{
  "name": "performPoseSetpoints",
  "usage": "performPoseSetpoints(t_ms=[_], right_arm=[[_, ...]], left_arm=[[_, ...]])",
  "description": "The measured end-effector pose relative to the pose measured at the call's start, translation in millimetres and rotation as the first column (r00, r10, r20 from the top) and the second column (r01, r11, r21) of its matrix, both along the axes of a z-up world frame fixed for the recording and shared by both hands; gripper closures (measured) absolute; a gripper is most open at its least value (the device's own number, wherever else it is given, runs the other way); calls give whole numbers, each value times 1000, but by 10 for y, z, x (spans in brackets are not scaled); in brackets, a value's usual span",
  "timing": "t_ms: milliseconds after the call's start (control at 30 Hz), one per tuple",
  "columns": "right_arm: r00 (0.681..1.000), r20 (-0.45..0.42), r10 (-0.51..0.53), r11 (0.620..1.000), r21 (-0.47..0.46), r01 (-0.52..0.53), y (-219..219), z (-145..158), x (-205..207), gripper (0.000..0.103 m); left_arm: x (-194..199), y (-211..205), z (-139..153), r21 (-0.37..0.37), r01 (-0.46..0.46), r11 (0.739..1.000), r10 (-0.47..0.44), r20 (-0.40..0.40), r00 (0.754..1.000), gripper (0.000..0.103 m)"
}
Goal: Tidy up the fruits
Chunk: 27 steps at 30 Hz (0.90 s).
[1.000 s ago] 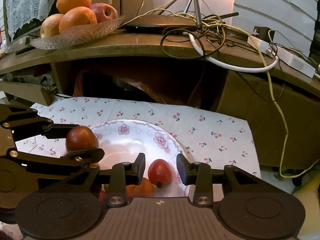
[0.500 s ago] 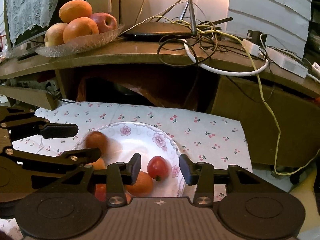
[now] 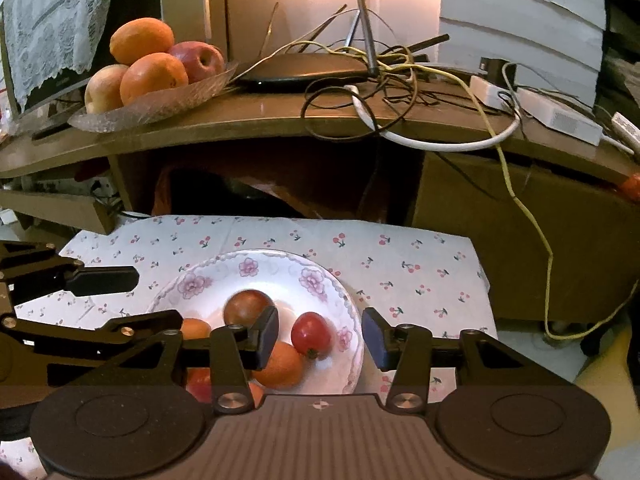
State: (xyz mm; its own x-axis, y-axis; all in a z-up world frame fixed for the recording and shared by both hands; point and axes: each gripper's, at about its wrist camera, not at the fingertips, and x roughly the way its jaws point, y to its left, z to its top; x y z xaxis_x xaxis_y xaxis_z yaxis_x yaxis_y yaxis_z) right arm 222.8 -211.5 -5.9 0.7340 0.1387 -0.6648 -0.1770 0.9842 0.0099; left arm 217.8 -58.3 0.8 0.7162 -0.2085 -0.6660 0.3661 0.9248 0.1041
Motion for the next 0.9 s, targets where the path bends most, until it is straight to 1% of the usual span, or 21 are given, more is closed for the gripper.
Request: performPoseSetpoints(t_ms=[133,267,367,500,633,700,833,900], right_arm=[[1000,-4,-11,1000,4,11,-8,11,-98,56],[1000,-2,-3,1000,-15,3,31,38,-235,56],[1000,8,-6,1000,-20,7,45,87,-367,55],[999,32,-6,999,-35,7,68,155,-562,51],[999,47,-6,999,-39,7,97,202,-734,50],[998,55,-9,999,-42,12,99,220,-809,50],[997,71,-26,999,-36,29,86,271,-949,49],[996,80,-34,999,-38,38,87,290,-1021,49]], left_arm=[[-73,31,37,-8,-10,1000,10,5,1000,44],[-177,50,71,-23,-22,999,22,7,1000,38],[-273,72,87,-42,-27,999,28,1,1000,33],[-414,64,89,-36,-35,999,36,3,999,28],[-553,71,103,-54,-49,997,49,-2,999,25],[-619,85,108,-68,-60,996,60,-3,998,19],[-748,117,120,-91,-71,993,71,-9,997,14],[-831,128,130,-92,-75,993,76,-1,997,10]])
